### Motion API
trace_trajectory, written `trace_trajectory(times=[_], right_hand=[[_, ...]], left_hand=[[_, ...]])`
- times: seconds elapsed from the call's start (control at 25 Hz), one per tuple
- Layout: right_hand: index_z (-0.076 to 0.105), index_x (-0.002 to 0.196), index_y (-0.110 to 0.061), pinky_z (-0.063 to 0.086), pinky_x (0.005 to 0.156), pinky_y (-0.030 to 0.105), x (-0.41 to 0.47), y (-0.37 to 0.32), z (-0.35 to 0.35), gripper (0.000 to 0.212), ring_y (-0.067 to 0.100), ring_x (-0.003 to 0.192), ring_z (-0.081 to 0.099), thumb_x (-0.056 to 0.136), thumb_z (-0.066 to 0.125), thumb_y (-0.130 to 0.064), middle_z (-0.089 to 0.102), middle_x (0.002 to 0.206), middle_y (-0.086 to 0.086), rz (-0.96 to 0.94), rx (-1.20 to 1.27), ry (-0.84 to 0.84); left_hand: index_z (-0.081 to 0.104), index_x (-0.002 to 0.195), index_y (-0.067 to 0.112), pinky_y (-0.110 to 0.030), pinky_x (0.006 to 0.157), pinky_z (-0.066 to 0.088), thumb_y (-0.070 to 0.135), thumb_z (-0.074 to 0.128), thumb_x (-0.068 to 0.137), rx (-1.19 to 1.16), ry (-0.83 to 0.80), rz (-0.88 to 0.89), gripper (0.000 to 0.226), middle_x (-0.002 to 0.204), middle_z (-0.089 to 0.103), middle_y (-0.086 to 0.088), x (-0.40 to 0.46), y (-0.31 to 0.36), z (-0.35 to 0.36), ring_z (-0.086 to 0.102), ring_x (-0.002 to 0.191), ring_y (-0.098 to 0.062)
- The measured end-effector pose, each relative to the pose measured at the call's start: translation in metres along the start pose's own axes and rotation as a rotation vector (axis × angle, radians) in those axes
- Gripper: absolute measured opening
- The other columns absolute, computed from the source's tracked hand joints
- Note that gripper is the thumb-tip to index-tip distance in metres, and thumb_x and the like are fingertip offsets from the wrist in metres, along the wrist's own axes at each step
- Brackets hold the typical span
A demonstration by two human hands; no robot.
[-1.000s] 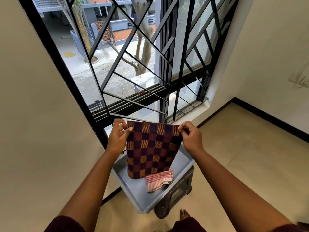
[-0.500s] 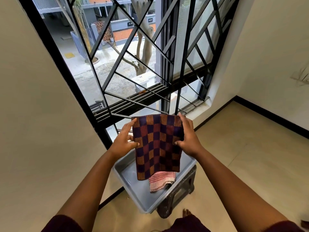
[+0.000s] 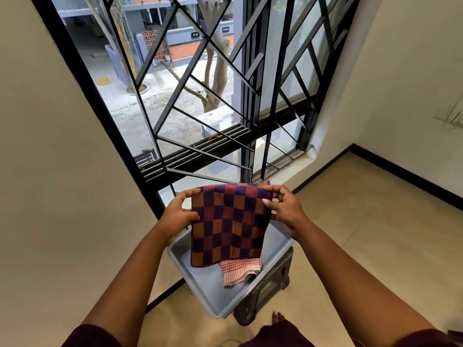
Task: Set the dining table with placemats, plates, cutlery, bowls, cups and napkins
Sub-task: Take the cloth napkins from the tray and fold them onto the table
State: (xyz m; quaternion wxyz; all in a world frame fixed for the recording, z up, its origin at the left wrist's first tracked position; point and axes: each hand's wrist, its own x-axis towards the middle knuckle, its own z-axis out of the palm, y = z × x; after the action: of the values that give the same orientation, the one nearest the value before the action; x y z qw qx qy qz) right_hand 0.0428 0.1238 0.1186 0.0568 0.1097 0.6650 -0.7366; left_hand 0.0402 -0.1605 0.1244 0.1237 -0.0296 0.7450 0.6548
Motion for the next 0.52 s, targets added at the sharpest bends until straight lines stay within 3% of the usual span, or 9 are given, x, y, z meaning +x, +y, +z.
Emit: trace_trajectory(times=[0.08, 0.12, 0.24, 0.32, 0.4, 0.52], right_hand=[[0.063, 0.115, -0.024, 0.058, 0.082, 0.048, -0.003, -0.001, 0.003, 0.045, 0.026, 0.104, 0.059, 0.089, 0.054, 0.012, 0.059, 0.118, 0.006, 0.009, 0.021, -0.047], [0.06, 0.123, -0.027, 0.057, 0.084, 0.049, -0.004, -0.002, 0.003, 0.056, 0.025, 0.105, 0.058, 0.088, 0.051, 0.016, 0.056, 0.121, 0.001, 0.01, 0.017, -0.079], [0.041, 0.142, -0.037, 0.058, 0.083, 0.05, -0.006, 0.0, 0.0, 0.088, 0.028, 0.11, 0.057, 0.08, 0.049, 0.024, 0.045, 0.13, -0.013, -0.018, -0.052, -0.193], [0.029, 0.147, -0.042, 0.06, 0.076, 0.044, -0.006, 0.002, -0.005, 0.1, 0.033, 0.115, 0.055, 0.076, 0.054, 0.024, 0.041, 0.137, -0.006, -0.033, -0.098, -0.228], [0.022, 0.149, -0.043, 0.059, 0.075, 0.041, -0.005, 0.005, -0.009, 0.107, 0.035, 0.119, 0.053, 0.074, 0.06, 0.024, 0.036, 0.144, -0.001, -0.044, -0.095, -0.237], [0.025, 0.147, -0.042, 0.058, 0.076, 0.037, -0.009, 0.008, -0.012, 0.102, 0.033, 0.126, 0.047, 0.076, 0.059, 0.023, 0.027, 0.149, -0.012, -0.051, -0.001, -0.2]], left_hand=[[0.045, 0.13, 0.024, -0.019, 0.049, 0.05, -0.021, 0.051, 0.084, 0.059, -0.028, -0.018, 0.065, 0.085, 0.063, -0.011, -0.001, -0.004, 0.004, 0.066, 0.056, -0.009], [0.044, 0.13, 0.026, -0.02, 0.05, 0.051, -0.021, 0.051, 0.085, 0.055, -0.02, -0.013, 0.065, 0.091, 0.063, -0.01, -0.001, -0.006, 0.005, 0.068, 0.059, -0.01], [0.053, 0.126, 0.023, -0.03, 0.065, 0.057, -0.016, 0.055, 0.087, -0.047, 0.017, 0.028, 0.055, 0.123, 0.058, -0.002, 0.002, -0.01, 0.001, 0.071, 0.082, -0.018], [0.06, 0.118, 0.015, -0.031, 0.069, 0.057, -0.012, 0.056, 0.088, -0.128, 0.036, 0.022, 0.04, 0.121, 0.063, -0.01, 0.005, -0.012, -0.002, 0.068, 0.093, -0.023], [0.065, 0.112, 0.005, -0.027, 0.072, 0.057, -0.009, 0.056, 0.09, -0.157, 0.037, 0.007, 0.027, 0.111, 0.069, -0.015, 0.005, -0.014, -0.003, 0.067, 0.099, -0.028], [0.067, 0.112, 0.002, -0.035, 0.085, 0.057, -0.005, 0.056, 0.091, -0.205, 0.05, -0.012, 0.025, 0.112, 0.07, -0.014, 0.006, -0.017, -0.002, 0.065, 0.107, -0.031]])
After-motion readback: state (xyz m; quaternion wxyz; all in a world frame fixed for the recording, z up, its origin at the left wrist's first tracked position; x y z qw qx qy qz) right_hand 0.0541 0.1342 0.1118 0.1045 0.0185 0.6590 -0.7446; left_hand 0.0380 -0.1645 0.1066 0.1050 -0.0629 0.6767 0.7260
